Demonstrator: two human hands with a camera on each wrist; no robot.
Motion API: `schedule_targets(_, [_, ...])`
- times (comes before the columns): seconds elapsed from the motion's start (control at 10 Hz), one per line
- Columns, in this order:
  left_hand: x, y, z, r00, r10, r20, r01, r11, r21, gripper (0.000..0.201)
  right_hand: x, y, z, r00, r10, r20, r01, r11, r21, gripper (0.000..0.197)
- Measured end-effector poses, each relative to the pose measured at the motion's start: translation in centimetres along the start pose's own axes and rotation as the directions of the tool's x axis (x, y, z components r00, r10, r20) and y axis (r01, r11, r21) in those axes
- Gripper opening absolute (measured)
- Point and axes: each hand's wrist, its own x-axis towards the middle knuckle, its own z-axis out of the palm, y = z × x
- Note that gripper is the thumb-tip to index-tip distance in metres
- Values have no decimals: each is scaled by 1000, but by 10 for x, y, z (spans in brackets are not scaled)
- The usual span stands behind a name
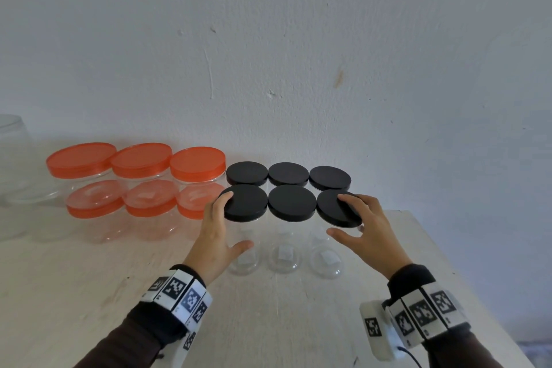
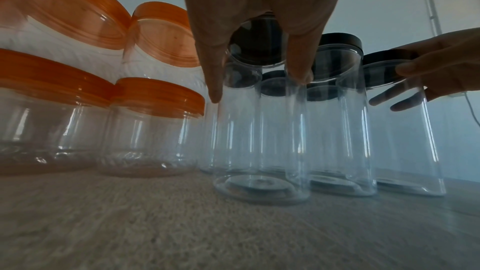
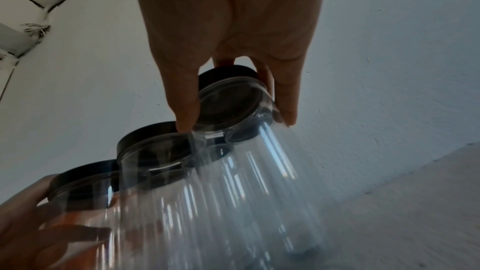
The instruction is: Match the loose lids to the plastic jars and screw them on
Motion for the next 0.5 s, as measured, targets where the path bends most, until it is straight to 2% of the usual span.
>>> schedule_targets(0.3, [-5,6,-7,999,-15,36,15,1000,-14,107,-8,-11,0,995,92,49,-85,988,-126,77])
schedule_targets(0.4, [-6,9,-16,1000,25,8,-25,1000,16,107,-15,-21,1,998,17,-66,-29,983,-183,76])
schedule_targets(0.5, [-14,17,-28,995,89,-51,-89,996,-8,98,-23,-37,7,961,-184,-206,151,975,-164,59])
